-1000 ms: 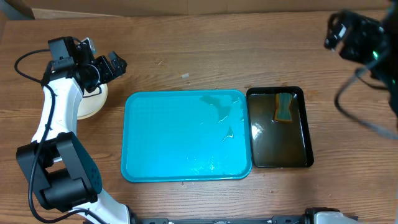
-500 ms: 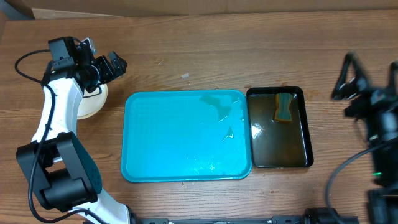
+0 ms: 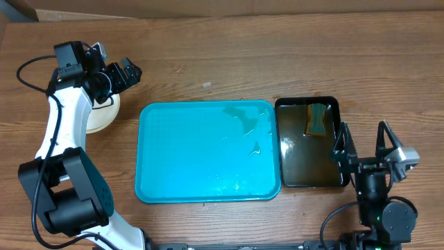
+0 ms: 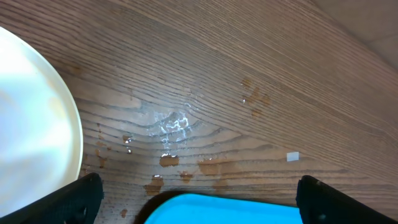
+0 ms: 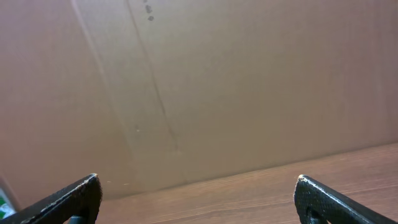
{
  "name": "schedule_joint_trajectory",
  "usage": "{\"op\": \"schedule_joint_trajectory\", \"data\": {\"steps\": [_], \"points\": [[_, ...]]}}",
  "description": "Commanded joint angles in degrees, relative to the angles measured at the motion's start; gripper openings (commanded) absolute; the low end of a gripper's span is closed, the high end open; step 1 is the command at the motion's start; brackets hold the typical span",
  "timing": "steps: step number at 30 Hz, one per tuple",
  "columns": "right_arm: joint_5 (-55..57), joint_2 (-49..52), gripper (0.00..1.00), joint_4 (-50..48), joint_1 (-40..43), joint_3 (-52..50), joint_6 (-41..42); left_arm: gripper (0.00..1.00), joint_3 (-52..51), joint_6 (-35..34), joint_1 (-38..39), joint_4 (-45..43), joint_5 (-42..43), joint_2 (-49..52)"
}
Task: Clean dirty plates on tray and stack at the side
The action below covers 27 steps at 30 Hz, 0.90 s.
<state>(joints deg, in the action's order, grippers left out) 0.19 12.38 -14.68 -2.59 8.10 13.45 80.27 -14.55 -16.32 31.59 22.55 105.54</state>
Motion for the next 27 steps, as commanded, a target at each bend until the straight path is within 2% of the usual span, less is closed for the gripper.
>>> {"op": "schedule_joint_trajectory", "data": {"steps": [1, 11, 18, 22, 25, 27], "points": [[-0.26, -2.45, 1.00, -0.48, -0.98, -1.86, -0.15, 1.00, 0.02, 1.27, 0.00, -0.17, 0.83, 0.11], [-0.31, -7.50, 1.00, -0.59, -1.11, -7.74, -0.07, 1.00, 0.02, 1.27, 0.00, -0.17, 0.83, 0.11], [-0.24, -12.28, 1.00, 7.69, -1.27, -7.65, -0.37, 1.00, 0.02, 1.27, 0.00, -0.17, 0.83, 0.11], [-0.26, -12.24, 1.00, 11.78, -1.44, -7.65, -0.35, 1.00, 0.02, 1.27, 0.00, -0.17, 0.83, 0.11], [-0.26, -12.24, 1.00, 18.88, -1.57, -7.65, -0.35, 1.00, 0.02, 1.27, 0.00, -0.17, 0.83, 0.11], [-0.31, -12.22, 1.00, 19.52, -1.60, -7.65, -2.82, 1.00, 0.02, 1.27, 0.00, -0.17, 0.83, 0.11]]}}
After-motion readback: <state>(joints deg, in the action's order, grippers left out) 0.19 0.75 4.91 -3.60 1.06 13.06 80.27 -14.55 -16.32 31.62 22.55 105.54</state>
